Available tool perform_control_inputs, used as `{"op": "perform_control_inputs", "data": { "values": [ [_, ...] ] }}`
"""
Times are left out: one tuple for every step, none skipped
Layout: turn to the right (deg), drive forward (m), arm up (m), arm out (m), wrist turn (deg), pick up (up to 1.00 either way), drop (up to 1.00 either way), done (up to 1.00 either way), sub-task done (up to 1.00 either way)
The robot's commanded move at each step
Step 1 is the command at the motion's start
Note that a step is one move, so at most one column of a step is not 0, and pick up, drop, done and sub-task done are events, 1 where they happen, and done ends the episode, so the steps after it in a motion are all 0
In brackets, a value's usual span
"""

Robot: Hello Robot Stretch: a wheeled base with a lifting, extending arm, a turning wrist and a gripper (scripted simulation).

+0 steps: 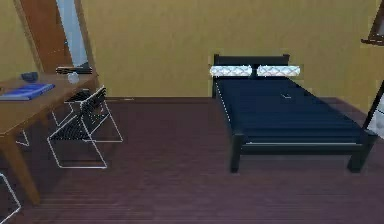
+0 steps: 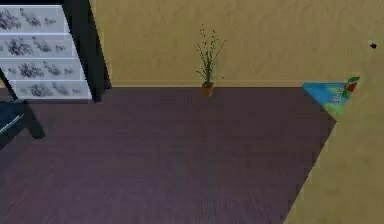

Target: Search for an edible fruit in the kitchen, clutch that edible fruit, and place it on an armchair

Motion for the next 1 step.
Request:
{"op": "perform_control_inputs", "data": {
  "values": [
    [-45.0, 0.00, 0.00, 0.00, 0.0, 0.00, 0.00, 0.00, 0.00]
  ]
}}
